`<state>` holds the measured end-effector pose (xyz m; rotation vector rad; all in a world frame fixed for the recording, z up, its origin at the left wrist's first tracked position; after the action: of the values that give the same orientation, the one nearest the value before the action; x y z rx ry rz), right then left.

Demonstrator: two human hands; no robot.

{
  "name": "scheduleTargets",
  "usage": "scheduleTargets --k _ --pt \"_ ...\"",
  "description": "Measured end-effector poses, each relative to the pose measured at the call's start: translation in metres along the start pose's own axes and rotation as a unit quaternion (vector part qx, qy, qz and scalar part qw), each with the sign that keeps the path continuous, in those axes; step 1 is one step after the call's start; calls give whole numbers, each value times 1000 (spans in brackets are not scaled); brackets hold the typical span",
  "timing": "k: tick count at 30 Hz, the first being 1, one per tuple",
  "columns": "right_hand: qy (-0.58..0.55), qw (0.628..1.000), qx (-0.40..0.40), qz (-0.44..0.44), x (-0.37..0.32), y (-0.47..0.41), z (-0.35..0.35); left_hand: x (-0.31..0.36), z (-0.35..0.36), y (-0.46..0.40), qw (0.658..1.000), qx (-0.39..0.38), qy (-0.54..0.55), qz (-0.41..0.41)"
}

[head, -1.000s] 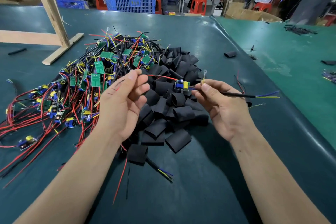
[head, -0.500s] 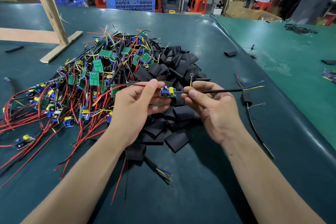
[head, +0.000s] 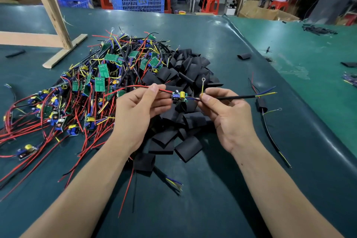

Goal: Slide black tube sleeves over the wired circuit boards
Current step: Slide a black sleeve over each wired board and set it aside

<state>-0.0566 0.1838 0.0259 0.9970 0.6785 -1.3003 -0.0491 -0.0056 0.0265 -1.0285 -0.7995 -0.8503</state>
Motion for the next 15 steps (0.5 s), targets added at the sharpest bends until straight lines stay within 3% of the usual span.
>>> scheduleTargets --k 6,15 --pt "-15 1000 -1 0 -1 -1 -3 5 -12 -4 994 106 20 11" --pt "-42 999 -2 11 -4 0 -4 8 -9 -6 995 83 44 30"
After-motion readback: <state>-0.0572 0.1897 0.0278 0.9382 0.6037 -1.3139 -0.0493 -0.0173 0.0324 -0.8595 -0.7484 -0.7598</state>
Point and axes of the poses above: each hand's wrist, its own y-axis away from the middle knuckle, its own z-axis out of the palm, x = y × z, the point moved 4 cm from there along -y, towards the middle knuckle, and after that the axes turned 15 degrees about z, right-handed, at the moved point
